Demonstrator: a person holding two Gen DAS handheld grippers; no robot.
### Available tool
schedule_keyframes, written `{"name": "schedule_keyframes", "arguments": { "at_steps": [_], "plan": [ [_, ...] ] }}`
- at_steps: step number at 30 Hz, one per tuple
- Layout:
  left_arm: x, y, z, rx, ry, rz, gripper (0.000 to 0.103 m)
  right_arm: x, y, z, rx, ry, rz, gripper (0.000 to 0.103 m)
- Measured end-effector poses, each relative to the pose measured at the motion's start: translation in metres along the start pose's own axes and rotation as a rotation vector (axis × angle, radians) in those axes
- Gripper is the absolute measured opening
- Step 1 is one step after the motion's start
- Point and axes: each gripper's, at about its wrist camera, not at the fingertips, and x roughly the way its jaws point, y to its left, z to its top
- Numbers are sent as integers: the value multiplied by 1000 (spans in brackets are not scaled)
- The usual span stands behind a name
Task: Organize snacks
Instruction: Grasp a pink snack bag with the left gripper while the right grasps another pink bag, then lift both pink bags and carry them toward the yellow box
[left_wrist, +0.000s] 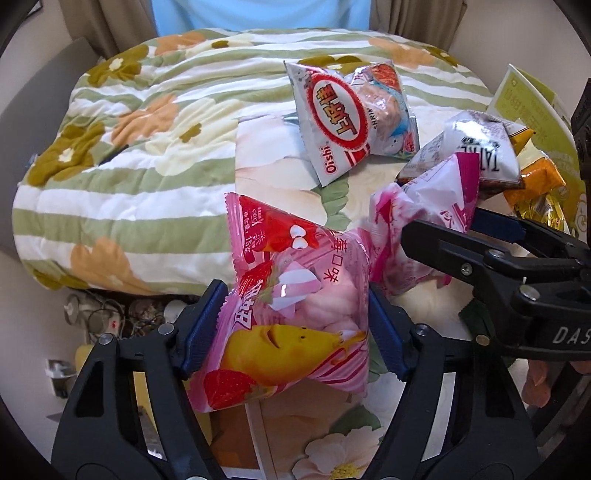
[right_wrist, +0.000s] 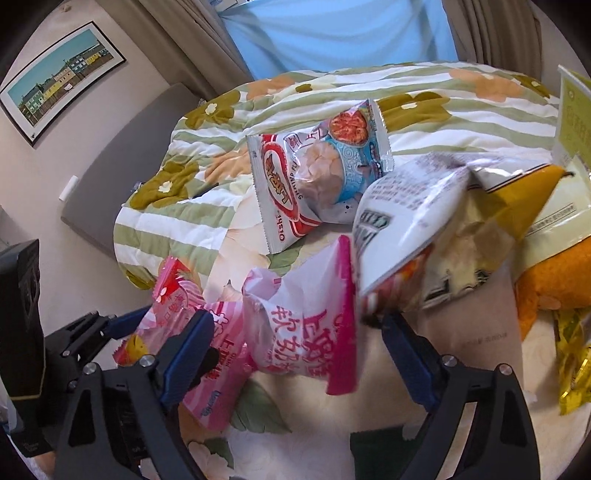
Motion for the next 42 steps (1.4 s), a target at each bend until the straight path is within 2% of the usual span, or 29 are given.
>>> {"name": "schedule_keyframes", "arguments": {
  "at_steps": [4,8,12,17,19,24,33,42],
  "plan": [
    [1,2,-1,-18,6,2,65,7,1,0,-7,9,0,87],
    [-2,1,-3,-23,8,5,64,12,-1,2,-2,23,-10,85],
    [-7,-4,-8,0,7,33,64,18,-2,4,-2,44,-13,77],
    [-13,-3,-15,-7,8,40,64,22,2,4,-19,49,-23,74],
    [-15,-3,-17,-11,5,38,64,23,3,4,-20,60,-13,63],
    [-22,-1,-19,-26,-3,31,63,20,10,1,-35,64,-25,53],
    [-55,7,-31,-40,-44,21,63,-5,25,-8,-57,53,-31,51],
    [-105,3,-30,-28,-138,-7,63,-66,39,-13,-59,-18,-38,51]
  ]
}}
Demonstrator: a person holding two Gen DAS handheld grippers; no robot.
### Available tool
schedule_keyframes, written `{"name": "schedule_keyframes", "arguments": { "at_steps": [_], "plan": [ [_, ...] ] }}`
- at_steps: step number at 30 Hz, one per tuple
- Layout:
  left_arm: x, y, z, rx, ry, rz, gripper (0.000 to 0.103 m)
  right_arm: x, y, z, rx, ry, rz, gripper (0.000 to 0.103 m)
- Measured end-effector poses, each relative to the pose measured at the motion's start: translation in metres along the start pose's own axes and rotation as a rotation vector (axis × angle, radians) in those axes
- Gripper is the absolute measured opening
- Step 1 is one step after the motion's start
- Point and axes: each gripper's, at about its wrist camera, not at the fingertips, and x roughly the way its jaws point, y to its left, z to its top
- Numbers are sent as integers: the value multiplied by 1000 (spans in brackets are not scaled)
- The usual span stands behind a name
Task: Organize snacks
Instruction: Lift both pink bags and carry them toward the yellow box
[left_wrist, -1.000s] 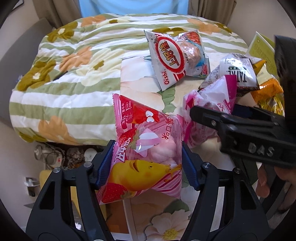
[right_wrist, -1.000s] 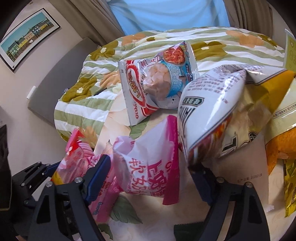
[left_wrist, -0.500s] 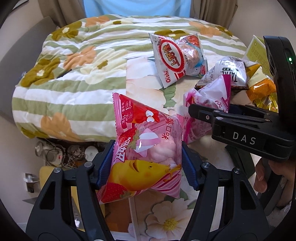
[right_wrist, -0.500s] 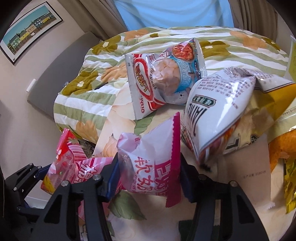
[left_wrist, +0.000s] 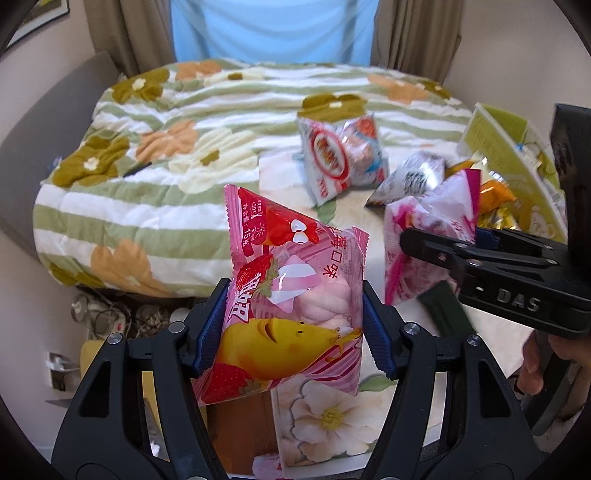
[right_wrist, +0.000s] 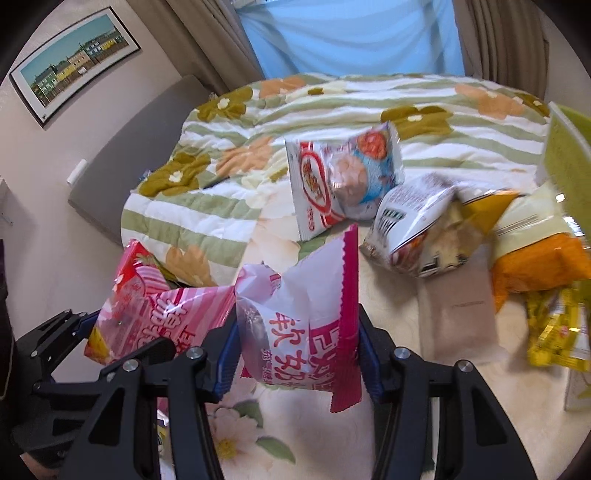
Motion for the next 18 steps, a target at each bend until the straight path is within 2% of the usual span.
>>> {"name": "schedule_keyframes", "arguments": {
  "at_steps": [5,10,18],
  "plan": [
    [-21,-19,21,32,-67,-49,63,-55,-11,9,31,-79,-33,51],
    [-36,-57,55,67,-127,-107,63,-109,-45,20,86,-150,-75,51],
    [-43,-160,117,101,-198,-199,63,-185,-139,41,152,-233,-155,51]
  ]
}}
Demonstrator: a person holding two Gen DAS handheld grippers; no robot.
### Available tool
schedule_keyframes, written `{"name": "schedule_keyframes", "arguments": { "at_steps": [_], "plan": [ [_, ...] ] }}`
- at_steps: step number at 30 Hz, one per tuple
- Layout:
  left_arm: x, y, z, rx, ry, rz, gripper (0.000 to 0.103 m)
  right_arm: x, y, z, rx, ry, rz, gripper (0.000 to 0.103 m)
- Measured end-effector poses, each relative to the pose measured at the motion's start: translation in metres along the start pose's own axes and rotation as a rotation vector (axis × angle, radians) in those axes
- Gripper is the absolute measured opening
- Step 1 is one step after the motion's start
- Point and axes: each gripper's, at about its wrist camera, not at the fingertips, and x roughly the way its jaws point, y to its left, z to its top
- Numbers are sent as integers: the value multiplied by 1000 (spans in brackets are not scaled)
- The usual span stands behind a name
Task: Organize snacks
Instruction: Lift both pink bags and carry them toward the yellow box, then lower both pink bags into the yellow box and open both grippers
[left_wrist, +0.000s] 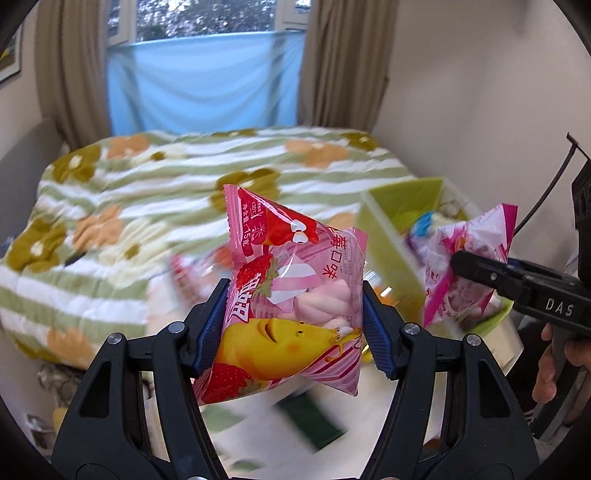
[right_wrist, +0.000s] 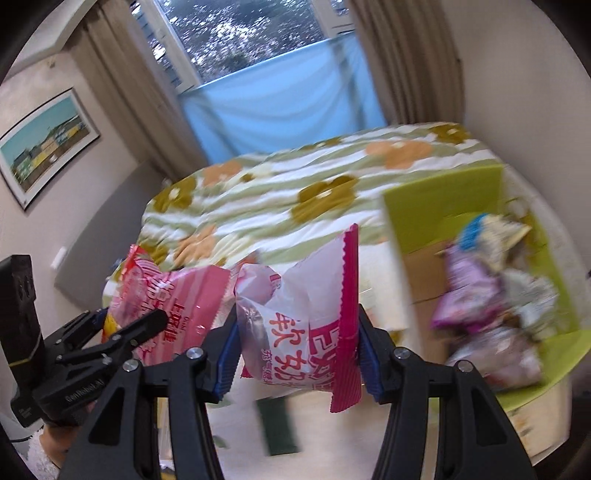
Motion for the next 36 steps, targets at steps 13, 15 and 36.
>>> {"name": "schedule_keyframes", "arguments": {
  "at_steps": [13,15,36],
  "plan": [
    [119,-167,62,24,68,-67,63,-19,-157,56,27,17,-32,51],
    [138,-182,65,20,92,-63,63,-18,-172,60,28,31,-28,51],
    [151,-154,37,-104,204,27,102,27,-204,82,31,119,30,51]
  ]
}}
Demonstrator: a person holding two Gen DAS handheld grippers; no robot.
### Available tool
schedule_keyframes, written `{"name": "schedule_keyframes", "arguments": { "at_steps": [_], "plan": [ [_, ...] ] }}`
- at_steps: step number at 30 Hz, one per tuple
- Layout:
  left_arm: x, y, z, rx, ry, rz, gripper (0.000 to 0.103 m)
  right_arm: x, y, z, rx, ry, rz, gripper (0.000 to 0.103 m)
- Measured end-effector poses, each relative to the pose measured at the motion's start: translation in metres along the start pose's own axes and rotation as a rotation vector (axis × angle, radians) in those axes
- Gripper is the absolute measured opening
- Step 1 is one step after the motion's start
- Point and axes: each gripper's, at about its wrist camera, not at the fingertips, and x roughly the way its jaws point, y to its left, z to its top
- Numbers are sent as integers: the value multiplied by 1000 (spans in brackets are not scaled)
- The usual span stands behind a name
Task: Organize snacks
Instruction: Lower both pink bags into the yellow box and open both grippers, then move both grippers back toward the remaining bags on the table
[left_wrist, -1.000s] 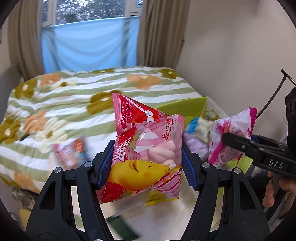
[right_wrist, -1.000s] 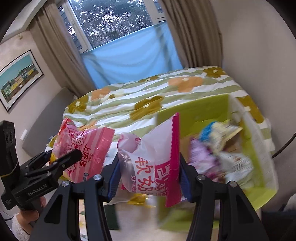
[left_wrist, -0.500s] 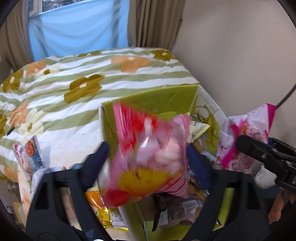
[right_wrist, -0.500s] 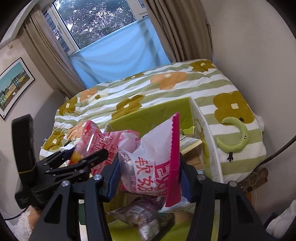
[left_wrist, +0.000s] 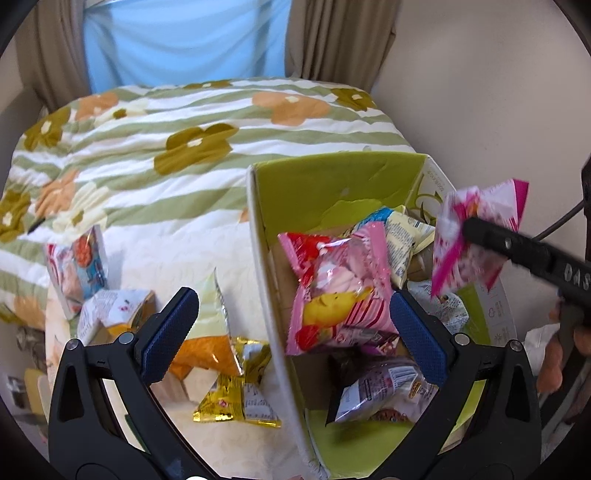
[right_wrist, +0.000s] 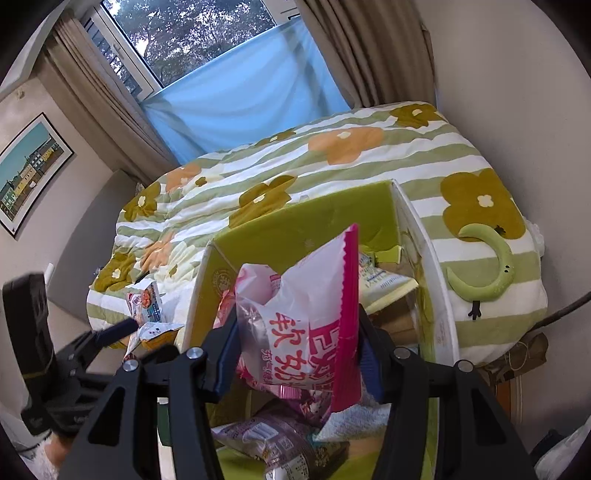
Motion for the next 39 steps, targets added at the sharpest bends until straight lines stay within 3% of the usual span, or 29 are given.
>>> {"name": "schedule_keyframes", "arguments": {
  "at_steps": [12,14,16,18,22,27,39],
  "plan": [
    [-7,21,-4,-47,-6,48,102,51,-2,41,-10,46,-13,53],
    [-8,22,-3,-50,-10,53,102,55,-2,42,9,34,6,60],
    [-7,20,-2,-47,-10,59,102,55,-3,42,16,22,1,95],
    [-5,19,-1,-42,-12,69,102,52,-3,38,15,-3,3,102],
    [-2,18,1,-39,-10,68,102,45,-5,24,-17,-34,-16,102],
    [-3,12,1,-30,-13,81,102,42,-12,19,-13,10,-13,102],
    [-39,10,3,6,-36,135,102,14,-3,22,-51,10,-13,102]
  ]
}}
